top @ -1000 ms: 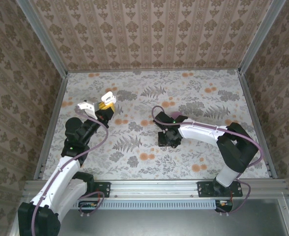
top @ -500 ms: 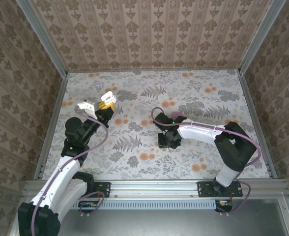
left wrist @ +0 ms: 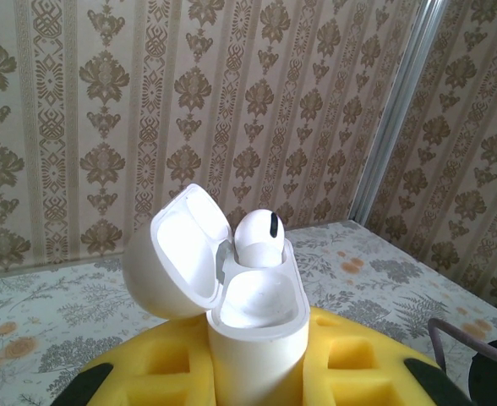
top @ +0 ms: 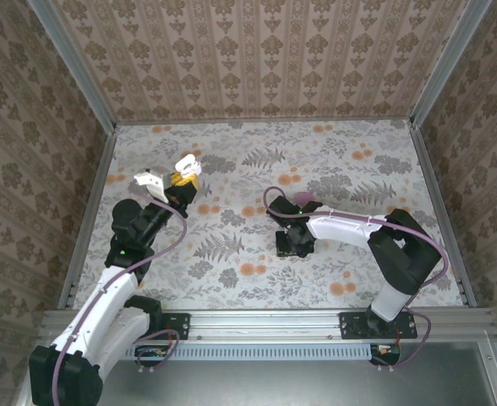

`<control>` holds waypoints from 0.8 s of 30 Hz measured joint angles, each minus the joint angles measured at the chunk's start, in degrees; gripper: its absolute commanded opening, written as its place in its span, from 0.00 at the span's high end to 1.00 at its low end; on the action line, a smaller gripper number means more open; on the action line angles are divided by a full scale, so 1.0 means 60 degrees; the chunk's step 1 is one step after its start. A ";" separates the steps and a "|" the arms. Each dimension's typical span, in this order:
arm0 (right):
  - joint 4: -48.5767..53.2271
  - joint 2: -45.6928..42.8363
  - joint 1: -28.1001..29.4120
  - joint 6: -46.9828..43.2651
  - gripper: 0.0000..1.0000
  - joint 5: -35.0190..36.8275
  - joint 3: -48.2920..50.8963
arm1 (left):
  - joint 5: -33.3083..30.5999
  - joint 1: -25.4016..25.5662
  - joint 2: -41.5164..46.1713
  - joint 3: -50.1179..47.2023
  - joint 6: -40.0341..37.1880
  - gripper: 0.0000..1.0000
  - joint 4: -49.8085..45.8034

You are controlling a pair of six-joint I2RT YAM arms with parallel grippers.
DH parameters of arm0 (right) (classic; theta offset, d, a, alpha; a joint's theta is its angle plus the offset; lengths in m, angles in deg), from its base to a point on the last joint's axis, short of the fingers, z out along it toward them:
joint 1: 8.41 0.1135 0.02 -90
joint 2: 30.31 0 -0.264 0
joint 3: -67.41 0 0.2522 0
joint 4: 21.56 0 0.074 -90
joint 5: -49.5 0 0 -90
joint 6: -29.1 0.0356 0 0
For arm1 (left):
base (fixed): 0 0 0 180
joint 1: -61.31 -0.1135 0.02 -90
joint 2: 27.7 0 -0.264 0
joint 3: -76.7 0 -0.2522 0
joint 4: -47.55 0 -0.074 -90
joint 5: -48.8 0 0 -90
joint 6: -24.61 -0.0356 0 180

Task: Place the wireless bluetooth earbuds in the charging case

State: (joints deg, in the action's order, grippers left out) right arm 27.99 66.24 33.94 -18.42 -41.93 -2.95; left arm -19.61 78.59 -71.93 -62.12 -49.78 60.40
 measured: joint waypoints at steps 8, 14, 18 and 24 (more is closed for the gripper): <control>-0.0215 -0.0004 -0.0080 0.0033 0.68 0.0146 0.0120 | -0.0015 0.0055 0.0007 0.0000 -0.0036 0.83 0.0000; -0.1115 -0.0423 -0.0532 0.0149 0.69 -0.0346 0.0878 | -0.0069 0.0055 0.0015 0.0000 -0.0040 0.83 -0.0004; -0.2062 -0.0976 -0.1027 0.0251 0.69 -0.1144 0.1698 | -0.0073 0.0055 0.0015 0.0000 -0.0044 0.83 -0.0004; -0.3187 -0.1585 -0.1953 0.0514 0.62 -0.2419 0.2688 | -0.0073 0.0055 0.0015 0.0000 -0.0047 0.83 0.0000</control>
State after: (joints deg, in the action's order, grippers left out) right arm 8.87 56.74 22.23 -15.34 -56.44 13.18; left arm -20.05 78.92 -71.84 -62.12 -50.06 60.40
